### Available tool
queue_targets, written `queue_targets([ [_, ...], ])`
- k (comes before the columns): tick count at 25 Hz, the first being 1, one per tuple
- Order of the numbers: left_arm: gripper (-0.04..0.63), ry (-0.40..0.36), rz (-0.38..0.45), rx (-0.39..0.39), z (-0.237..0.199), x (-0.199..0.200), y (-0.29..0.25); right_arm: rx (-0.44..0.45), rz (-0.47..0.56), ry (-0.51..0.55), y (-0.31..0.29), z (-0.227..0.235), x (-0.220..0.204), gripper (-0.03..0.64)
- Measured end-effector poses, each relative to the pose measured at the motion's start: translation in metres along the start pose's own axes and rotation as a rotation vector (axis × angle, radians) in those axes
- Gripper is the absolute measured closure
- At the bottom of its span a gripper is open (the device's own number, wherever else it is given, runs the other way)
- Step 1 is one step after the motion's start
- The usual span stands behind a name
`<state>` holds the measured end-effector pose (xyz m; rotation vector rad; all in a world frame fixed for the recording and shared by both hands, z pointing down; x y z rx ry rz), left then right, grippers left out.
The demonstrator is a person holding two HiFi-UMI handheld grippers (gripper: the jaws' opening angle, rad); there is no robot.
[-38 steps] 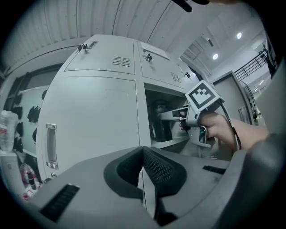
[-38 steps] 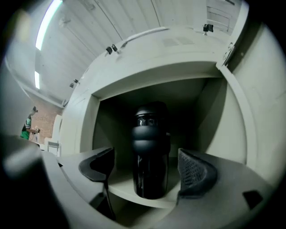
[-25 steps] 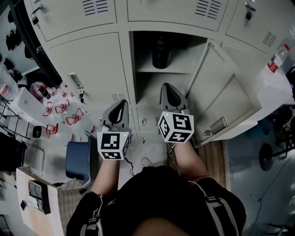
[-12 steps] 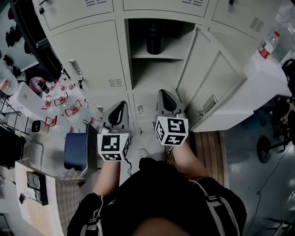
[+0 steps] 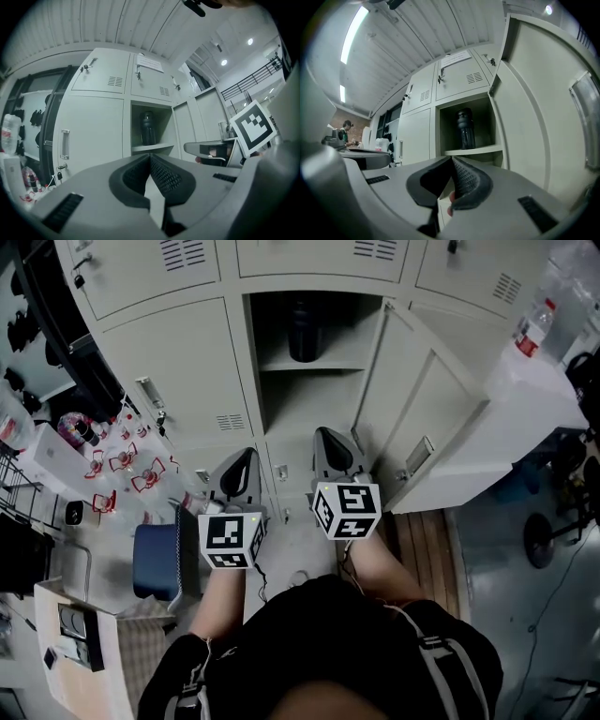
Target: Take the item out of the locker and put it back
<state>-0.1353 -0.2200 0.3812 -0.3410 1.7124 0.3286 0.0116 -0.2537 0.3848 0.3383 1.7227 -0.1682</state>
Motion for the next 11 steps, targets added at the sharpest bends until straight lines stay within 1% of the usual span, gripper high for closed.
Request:
queue_targets([
  [4, 0.584, -0.003, 0.009, -0.014, -0.002, 0.008, -0.012, -0.016, 0.004, 0.011, -0.008, 0.006, 0.005, 0.605],
  [11, 0.584, -0.005, 0.003, -0.042, -0.006, 0.008, -0.03, -0.036, -0.005, 0.011, -0.02, 0.015, 0.005, 0.604],
])
Point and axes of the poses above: the fingertips, and each gripper's own axes: y backward along the fingers, z to its right, x out of its top, the point moved 3 cm from there along y, backward along the fingers, and after that the axes turned 15 degrees about y, right-handed, at the moved point
